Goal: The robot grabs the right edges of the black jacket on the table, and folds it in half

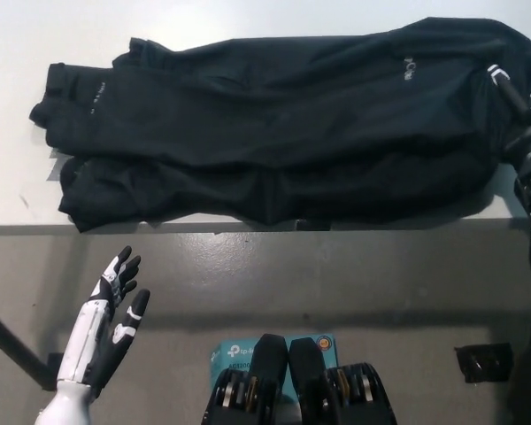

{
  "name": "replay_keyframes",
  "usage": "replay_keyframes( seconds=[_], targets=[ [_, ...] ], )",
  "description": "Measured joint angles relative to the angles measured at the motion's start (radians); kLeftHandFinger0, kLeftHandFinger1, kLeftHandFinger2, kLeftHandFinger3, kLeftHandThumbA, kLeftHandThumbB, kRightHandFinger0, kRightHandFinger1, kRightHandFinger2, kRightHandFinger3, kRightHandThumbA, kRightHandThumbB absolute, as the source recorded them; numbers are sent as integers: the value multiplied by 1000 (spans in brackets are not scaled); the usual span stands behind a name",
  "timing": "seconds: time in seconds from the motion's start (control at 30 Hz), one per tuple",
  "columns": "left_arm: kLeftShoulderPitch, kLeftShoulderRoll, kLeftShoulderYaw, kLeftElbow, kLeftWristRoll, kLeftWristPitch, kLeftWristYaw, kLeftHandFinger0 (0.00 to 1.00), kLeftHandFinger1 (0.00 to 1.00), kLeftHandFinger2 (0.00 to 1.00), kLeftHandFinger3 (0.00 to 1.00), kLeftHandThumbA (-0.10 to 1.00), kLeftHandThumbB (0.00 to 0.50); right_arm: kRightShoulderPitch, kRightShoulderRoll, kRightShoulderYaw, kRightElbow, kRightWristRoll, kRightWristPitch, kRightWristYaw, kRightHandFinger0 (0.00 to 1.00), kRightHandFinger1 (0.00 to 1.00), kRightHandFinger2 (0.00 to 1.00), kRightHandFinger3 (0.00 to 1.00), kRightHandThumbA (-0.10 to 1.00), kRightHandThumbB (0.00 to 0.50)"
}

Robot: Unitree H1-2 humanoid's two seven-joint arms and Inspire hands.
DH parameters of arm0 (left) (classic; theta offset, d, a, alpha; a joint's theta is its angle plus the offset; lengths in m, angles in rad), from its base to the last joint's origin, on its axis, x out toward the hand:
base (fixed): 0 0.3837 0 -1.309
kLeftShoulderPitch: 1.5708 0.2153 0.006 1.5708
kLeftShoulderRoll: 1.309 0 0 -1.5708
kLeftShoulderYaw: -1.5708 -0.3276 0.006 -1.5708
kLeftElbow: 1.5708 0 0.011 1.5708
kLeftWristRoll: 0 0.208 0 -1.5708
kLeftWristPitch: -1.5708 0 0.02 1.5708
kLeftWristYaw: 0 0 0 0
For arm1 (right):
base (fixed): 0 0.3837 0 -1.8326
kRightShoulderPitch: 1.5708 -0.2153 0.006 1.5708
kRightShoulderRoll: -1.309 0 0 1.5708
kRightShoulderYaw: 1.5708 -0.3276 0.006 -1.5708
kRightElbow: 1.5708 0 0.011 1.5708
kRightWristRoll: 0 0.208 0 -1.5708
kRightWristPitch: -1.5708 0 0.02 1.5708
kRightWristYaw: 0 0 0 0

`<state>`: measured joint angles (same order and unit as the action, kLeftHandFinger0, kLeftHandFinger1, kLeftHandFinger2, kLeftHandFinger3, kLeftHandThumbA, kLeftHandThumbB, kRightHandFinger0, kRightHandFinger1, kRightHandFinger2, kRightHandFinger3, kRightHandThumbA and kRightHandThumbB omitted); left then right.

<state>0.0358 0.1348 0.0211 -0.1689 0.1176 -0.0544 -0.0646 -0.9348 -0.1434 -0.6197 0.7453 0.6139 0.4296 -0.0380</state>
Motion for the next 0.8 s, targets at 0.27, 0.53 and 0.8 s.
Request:
replay_keyframes(
  seconds=[0.27,0.53,0.8],
  targets=[
    [-2,0,1,0,0,0,0,1000,1000,1000,1000,864,107,-4,-10,-4,-63,0,-25,-36,0,114,602,929,-100,93],
    [-7,0,-1,1,3,0,0,1000,1000,1000,1000,871,87,-62,-48,54,-86,-31,-31,-51,0,236,672,1000,-100,84],
    [-11,0,-1,2,9,0,0,1000,1000,1000,1000,899,78,-188,-80,229,-91,-96,-30,-38,0,229,629,749,-100,101]
  ],
)
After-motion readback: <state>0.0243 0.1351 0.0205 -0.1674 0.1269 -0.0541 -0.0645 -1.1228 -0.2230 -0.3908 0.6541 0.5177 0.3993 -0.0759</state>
